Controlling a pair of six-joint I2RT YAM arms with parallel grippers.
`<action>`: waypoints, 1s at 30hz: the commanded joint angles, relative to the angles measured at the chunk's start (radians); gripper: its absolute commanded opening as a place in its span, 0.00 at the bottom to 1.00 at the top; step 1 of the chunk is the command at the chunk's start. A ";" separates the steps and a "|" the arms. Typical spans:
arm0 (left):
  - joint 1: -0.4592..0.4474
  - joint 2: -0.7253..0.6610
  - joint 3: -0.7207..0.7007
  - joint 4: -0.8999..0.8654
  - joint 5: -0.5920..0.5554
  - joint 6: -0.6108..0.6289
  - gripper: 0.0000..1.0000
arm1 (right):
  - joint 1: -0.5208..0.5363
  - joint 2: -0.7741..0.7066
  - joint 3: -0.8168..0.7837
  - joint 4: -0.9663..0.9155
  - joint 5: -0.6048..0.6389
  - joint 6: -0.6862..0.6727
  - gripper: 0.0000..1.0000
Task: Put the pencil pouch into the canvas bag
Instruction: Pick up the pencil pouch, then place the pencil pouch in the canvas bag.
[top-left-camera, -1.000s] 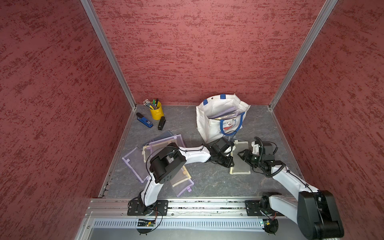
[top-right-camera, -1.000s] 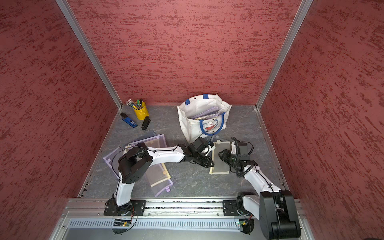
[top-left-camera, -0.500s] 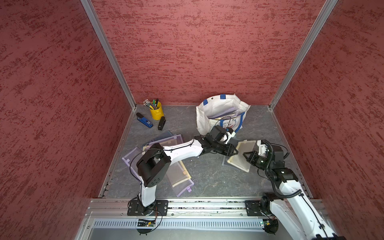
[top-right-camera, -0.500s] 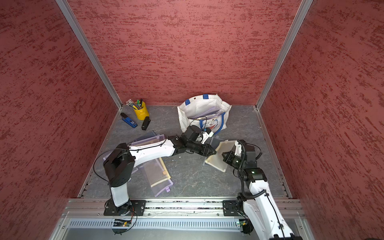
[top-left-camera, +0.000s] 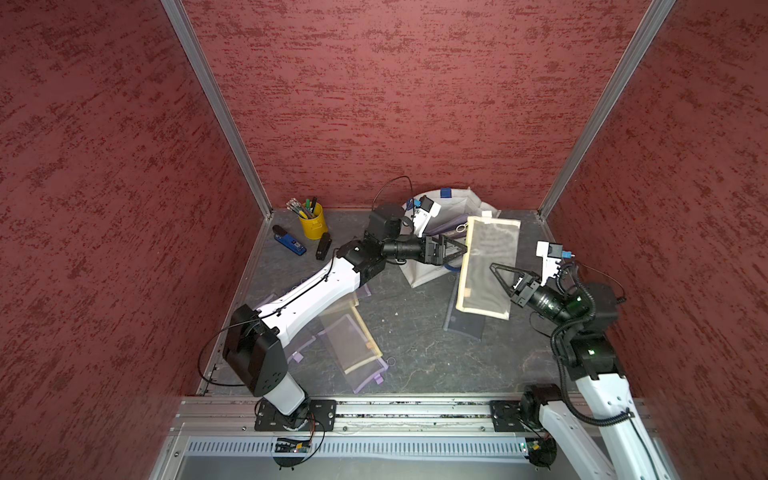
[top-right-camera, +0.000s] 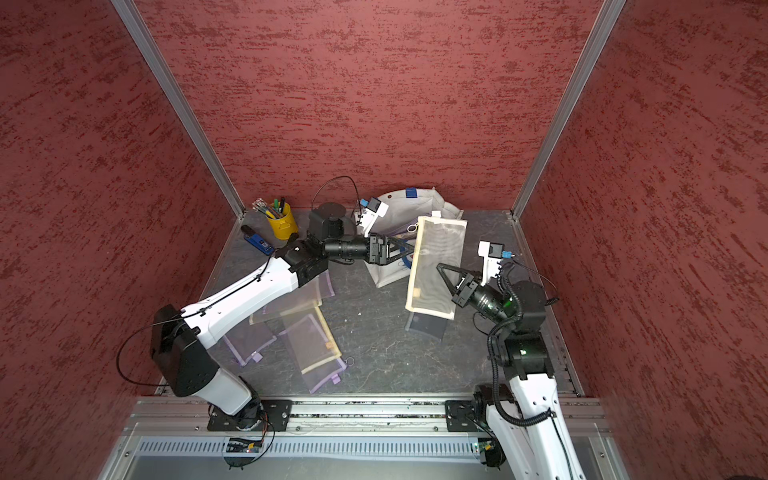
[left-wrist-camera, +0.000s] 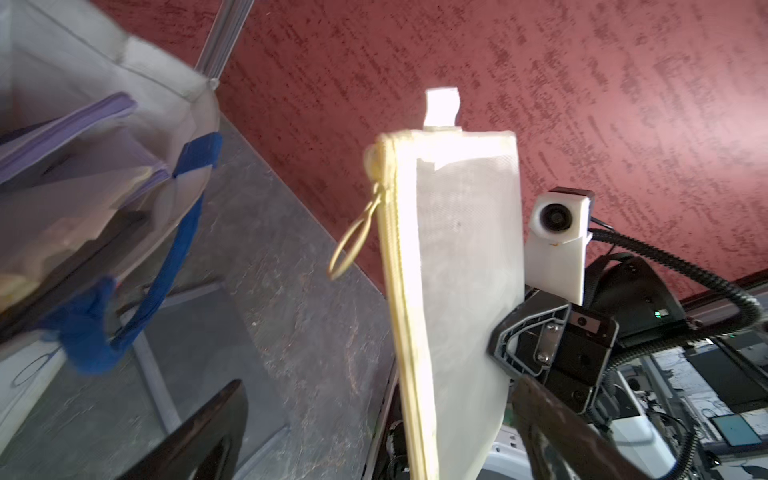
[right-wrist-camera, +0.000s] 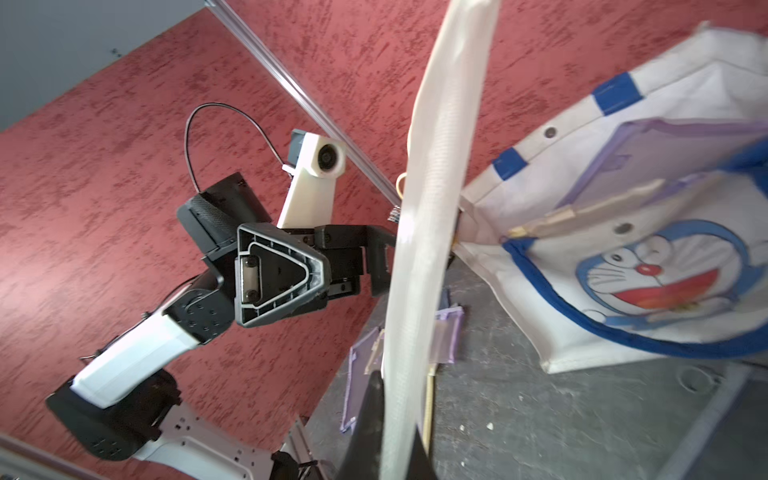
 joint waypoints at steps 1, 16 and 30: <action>-0.020 0.053 0.045 0.157 0.083 -0.063 1.00 | 0.006 0.064 0.035 0.234 -0.110 0.089 0.00; 0.082 0.030 0.171 -0.012 -0.011 0.073 0.00 | 0.016 0.203 0.174 -0.057 0.046 -0.098 0.77; 0.097 0.681 1.245 -0.702 -0.728 0.886 0.00 | 0.015 0.288 0.338 -0.675 0.399 -0.228 0.91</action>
